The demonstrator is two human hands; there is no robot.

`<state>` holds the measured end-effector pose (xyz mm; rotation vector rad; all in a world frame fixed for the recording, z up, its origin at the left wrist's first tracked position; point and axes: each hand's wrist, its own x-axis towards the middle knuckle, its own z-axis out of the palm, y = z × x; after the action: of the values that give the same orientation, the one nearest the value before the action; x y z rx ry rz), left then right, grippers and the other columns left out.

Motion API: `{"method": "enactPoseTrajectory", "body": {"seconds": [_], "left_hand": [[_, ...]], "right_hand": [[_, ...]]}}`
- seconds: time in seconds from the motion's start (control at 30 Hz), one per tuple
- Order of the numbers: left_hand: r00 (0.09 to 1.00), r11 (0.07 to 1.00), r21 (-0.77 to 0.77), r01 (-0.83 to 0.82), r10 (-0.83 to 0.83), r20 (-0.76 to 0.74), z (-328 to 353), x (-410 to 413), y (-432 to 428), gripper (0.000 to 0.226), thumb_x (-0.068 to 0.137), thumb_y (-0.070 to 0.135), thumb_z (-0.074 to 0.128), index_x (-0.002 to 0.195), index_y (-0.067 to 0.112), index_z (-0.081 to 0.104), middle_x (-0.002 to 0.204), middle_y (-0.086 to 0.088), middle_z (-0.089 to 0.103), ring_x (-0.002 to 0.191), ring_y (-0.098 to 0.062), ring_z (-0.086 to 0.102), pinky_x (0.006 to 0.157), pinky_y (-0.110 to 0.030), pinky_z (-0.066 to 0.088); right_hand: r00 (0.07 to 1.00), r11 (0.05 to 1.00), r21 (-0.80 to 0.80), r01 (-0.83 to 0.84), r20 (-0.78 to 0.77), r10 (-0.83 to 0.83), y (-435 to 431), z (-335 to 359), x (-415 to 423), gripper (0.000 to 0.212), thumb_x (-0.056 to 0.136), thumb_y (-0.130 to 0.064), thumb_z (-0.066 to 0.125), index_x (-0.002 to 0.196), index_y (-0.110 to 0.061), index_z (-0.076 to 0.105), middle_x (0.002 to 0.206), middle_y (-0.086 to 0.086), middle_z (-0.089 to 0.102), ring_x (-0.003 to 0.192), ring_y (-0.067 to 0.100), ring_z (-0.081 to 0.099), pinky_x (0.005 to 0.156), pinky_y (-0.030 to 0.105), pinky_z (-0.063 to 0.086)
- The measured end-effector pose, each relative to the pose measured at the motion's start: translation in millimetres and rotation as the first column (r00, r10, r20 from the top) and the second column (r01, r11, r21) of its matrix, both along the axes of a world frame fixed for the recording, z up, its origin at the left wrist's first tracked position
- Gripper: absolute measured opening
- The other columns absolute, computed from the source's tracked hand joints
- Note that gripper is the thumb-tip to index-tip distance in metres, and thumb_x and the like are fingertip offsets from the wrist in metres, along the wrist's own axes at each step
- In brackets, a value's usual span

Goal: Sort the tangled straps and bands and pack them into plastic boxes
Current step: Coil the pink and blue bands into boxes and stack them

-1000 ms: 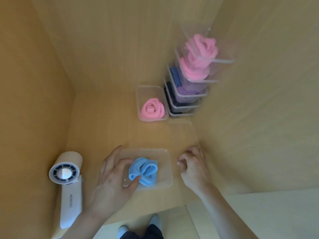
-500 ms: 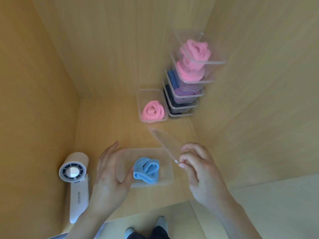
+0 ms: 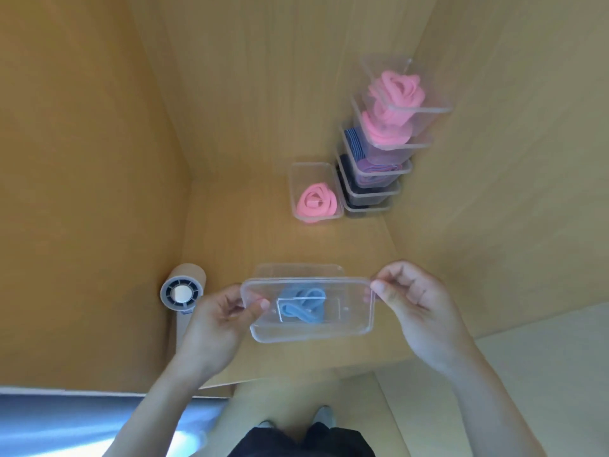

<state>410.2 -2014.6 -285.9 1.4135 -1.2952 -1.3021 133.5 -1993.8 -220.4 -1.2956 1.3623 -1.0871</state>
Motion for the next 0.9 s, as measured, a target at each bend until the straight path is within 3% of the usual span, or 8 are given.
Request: {"method": "enactPoseTrajectory", "body": {"seconds": [0.13, 0.27, 0.33, 0.4, 0.5, 0.67, 0.8, 0.9], "left_hand": [[0.994, 0.993, 0.065, -0.101, 0.103, -0.024, -8.8, 1.4, 11.0, 0.017, 0.091, 0.008, 0.071, 0.075, 0.014, 0.073, 0.068, 0.002, 0.07, 0.066, -0.007, 0.061, 0.066, -0.013, 0.046], [0.979, 0.978, 0.054, -0.201, 0.199, 0.038, -12.4, -7.6, 0.4, 0.016, 0.088, 0.013, 0.076, 0.098, 0.02, 0.065, 0.075, -0.016, 0.061, 0.07, -0.019, 0.054, 0.068, -0.034, 0.046], [0.973, 0.978, -0.04, -0.206, 0.209, 0.101, -14.9, -13.4, -7.9, 0.038, 0.087, 0.014, 0.077, 0.118, 0.025, 0.057, 0.07, -0.002, 0.057, 0.065, -0.007, 0.051, 0.065, -0.018, 0.044], [0.969, 0.978, -0.139, -0.155, 0.178, 0.17, -17.1, -17.3, -17.5, 0.046, 0.089, 0.014, 0.074, 0.127, 0.03, 0.053, 0.068, 0.014, 0.053, 0.061, -0.005, 0.05, 0.064, -0.017, 0.044], [0.906, 0.979, -0.188, -0.075, 0.145, 0.397, -27.8, -21.1, -31.3, 0.043, 0.09, 0.022, 0.068, 0.127, 0.036, 0.052, 0.079, 0.018, 0.055, 0.076, -0.01, 0.056, 0.07, -0.03, 0.046], [0.817, 0.979, -0.204, -0.012, 0.127, 0.562, -51.1, -27.5, -24.7, 0.043, 0.091, 0.021, 0.061, 0.133, 0.026, 0.051, 0.126, 0.01, 0.043, 0.113, -0.014, 0.052, 0.09, -0.026, 0.037], [0.842, 0.977, -0.214, -0.005, 0.119, 0.525, -61.7, -24.5, -25.5, 0.044, 0.096, 0.012, 0.054, 0.139, 0.021, 0.048, 0.132, 0.008, 0.043, 0.114, -0.013, 0.052, 0.094, -0.026, 0.038], [0.845, 0.984, -0.18, 0.011, 0.087, 0.527, -64.6, -24.6, -32.1, 0.047, 0.099, 0.012, 0.05, 0.143, 0.024, 0.044, 0.131, 0.007, 0.048, 0.114, -0.008, 0.049, 0.093, -0.027, 0.039]], "right_hand": [[0.997, 0.997, -0.025, 0.077, -0.007, -0.077, -9.3, -32.2, 17.9, 0.018, 0.088, -0.012, 0.072, 0.087, -0.027, 0.062, 0.082, -0.009, 0.066, 0.077, 0.009, 0.062, 0.074, 0.017, 0.049], [0.955, 0.963, -0.064, 0.262, -0.126, -0.269, -22.9, -71.4, 30.2, 0.033, 0.09, 0.002, 0.068, 0.085, -0.029, 0.057, 0.081, -0.007, 0.063, 0.072, 0.01, 0.059, 0.061, 0.013, 0.047], [0.933, 0.951, -0.069, 0.303, -0.181, -0.31, -27.6, -88.7, 29.2, 0.033, 0.09, 0.0, 0.068, 0.088, -0.031, 0.057, 0.08, -0.01, 0.063, 0.07, 0.006, 0.057, 0.065, 0.012, 0.045], [0.922, 0.946, -0.084, 0.315, -0.209, -0.325, -31.3, -100.6, 26.9, 0.034, 0.09, -0.001, 0.068, 0.089, -0.033, 0.057, 0.08, -0.016, 0.064, 0.071, 0.003, 0.058, 0.068, 0.011, 0.044], [0.899, 0.933, -0.101, 0.345, -0.249, -0.359, -42.1, -111.6, 25.9, 0.036, 0.09, 0.001, 0.067, 0.087, -0.034, 0.056, 0.076, -0.012, 0.063, 0.07, 0.001, 0.06, 0.067, 0.01, 0.044], [0.872, 0.943, -0.045, 0.329, -0.369, -0.322, -57.4, -126.3, 34.8, 0.021, 0.092, -0.001, 0.057, 0.095, -0.021, 0.053, 0.098, 0.007, 0.06, 0.077, 0.017, 0.058, 0.078, 0.035, 0.05], [0.872, 0.955, -0.065, 0.289, -0.395, -0.29, -60.1, -131.7, 41.4, 0.017, 0.098, -0.006, 0.052, 0.107, -0.02, 0.055, 0.109, 0.002, 0.056, 0.085, 0.011, 0.057, 0.078, 0.013, 0.04], [0.881, 0.973, -0.069, 0.222, -0.413, -0.23, -59.6, -131.4, 44.9, 0.039, 0.095, 0.005, 0.043, 0.123, -0.017, 0.061, 0.11, -0.004, 0.052, 0.097, 0.007, 0.055, 0.084, 0.003, 0.036]]}}
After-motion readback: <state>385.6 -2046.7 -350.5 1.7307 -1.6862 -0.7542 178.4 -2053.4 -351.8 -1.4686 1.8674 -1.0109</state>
